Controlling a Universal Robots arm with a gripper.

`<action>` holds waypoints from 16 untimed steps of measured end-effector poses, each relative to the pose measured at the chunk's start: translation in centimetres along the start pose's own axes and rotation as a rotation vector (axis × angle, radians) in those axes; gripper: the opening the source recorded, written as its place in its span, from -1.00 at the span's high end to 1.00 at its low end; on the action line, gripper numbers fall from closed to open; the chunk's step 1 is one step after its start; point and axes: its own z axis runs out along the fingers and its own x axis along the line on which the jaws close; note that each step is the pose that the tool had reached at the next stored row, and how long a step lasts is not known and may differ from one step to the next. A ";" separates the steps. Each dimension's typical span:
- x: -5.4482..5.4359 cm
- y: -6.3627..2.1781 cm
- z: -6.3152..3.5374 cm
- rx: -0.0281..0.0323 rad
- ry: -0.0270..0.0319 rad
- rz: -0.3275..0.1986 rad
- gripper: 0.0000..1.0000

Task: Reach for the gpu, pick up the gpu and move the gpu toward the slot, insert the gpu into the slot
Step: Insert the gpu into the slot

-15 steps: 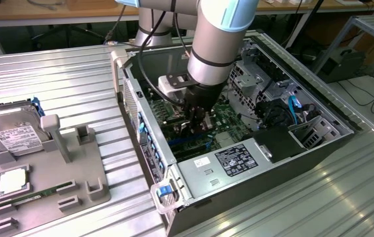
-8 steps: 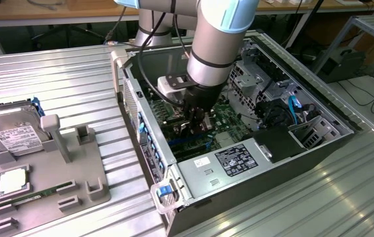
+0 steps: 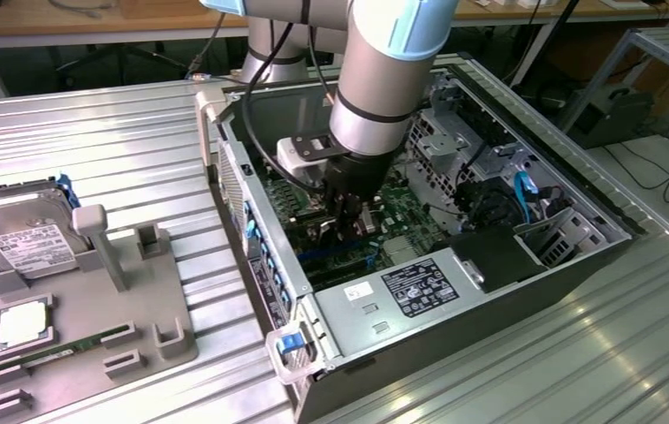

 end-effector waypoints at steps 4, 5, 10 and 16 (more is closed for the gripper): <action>0.0 0.00 0.13 0.0056 0.0009 0.000 0.44; 0.0 -0.01 0.19 0.0059 0.0010 0.000 0.44; 0.0 0.01 0.30 0.0060 0.0006 0.000 0.44; 0.0 0.11 0.33 0.0063 0.0003 0.000 0.44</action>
